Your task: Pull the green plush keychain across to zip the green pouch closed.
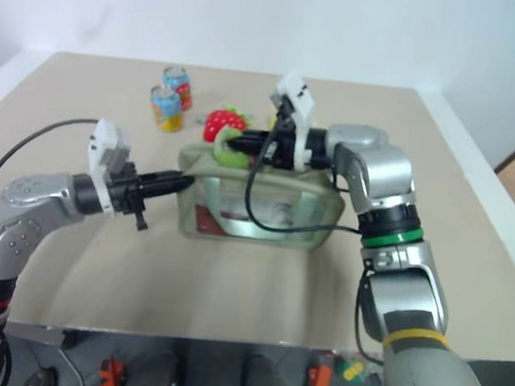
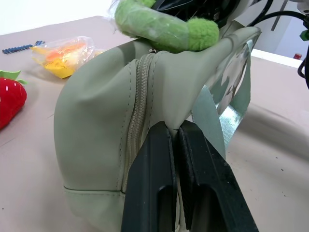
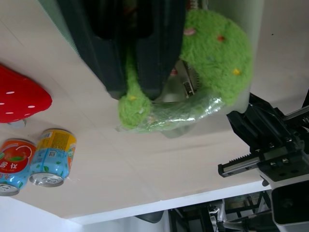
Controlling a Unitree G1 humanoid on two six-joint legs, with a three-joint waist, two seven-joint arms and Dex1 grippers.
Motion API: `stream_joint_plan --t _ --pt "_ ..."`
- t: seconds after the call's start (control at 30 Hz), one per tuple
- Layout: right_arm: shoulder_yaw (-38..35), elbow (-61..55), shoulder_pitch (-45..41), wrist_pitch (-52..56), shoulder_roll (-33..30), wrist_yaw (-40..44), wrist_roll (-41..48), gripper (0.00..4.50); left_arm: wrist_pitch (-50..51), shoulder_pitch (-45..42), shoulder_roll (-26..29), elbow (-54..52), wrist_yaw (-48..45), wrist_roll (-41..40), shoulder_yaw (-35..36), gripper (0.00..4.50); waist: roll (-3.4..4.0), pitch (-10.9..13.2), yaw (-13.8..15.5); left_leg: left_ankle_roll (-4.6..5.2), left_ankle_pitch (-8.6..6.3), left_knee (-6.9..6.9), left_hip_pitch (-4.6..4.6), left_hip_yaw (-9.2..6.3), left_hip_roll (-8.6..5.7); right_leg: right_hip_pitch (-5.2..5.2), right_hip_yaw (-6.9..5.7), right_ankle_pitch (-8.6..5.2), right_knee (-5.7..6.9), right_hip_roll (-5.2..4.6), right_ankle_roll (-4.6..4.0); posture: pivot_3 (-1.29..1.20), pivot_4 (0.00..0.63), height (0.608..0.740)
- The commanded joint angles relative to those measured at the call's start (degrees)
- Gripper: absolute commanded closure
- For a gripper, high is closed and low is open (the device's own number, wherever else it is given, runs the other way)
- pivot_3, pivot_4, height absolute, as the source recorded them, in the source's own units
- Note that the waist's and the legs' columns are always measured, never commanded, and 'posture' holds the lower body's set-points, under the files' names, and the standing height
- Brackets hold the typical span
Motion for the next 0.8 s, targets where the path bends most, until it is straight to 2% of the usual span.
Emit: stream_joint_plan --t 0.03,0.2,0.4,0.5,0.8 --pt "-5.4 -4.3 0.1 -4.7 -0.4 0.4 2.7 4.49 -0.6 -0.9 -0.7 0.2 0.5 0.9 -0.9 4.5 0.0 0.0 0.1 0.0 0.0 0.01 -0.01 -0.02 0.0 0.0 -0.02 0.0 0.0 0.0 0.0 0.0 0.15 0.74" --pt "-11.0 -8.1 1.3 -9.9 -3.1 -0.1 4.2 4.49 -0.5 -1.7 -1.8 0.1 1.7 1.0 -0.3 4.5 0.0 0.0 0.1 0.0 0.0 0.02 -0.05 -0.07 -0.01 0.01 -0.06 0.0 -0.02 -0.01 0.01 0.0 0.15 0.74" --pt "-16.0 -10.3 7.3 -14.4 -11.8 1.0 3.9 4.49 -1.0 -3.1 -4.4 -0.1 6.2 2.0 0.8 4.5 0.0 0.0 0.3 0.0 0.0 0.02 -0.08 -0.11 -0.04 0.03 -0.08 -0.01 -0.05 -0.05 0.02 0.0 0.15 0.74" --pt "-17.2 -10.3 11.5 -17.1 -15.8 0.1 2.1 4.49 -0.5 -3.5 -6.1 -0.2 8.2 1.3 1.7 4.5 0.01 0.0 0.2 0.0 0.0 0.02 -0.07 -0.11 -0.04 0.02 -0.08 -0.01 -0.05 -0.03 0.01 0.0 0.15 0.74" --pt "-20.2 -6.2 19.4 -25.6 -25.3 -4.2 -4.7 4.49 -0.9 -2.7 -5.8 -1.5 7.9 2.2 1.1 4.5 0.07 0.0 -0.2 0.02 0.02 0.01 0.02 -0.09 -0.03 0.01 -0.01 0.01 0.01 0.04 -0.01 0.0 0.15 0.74"
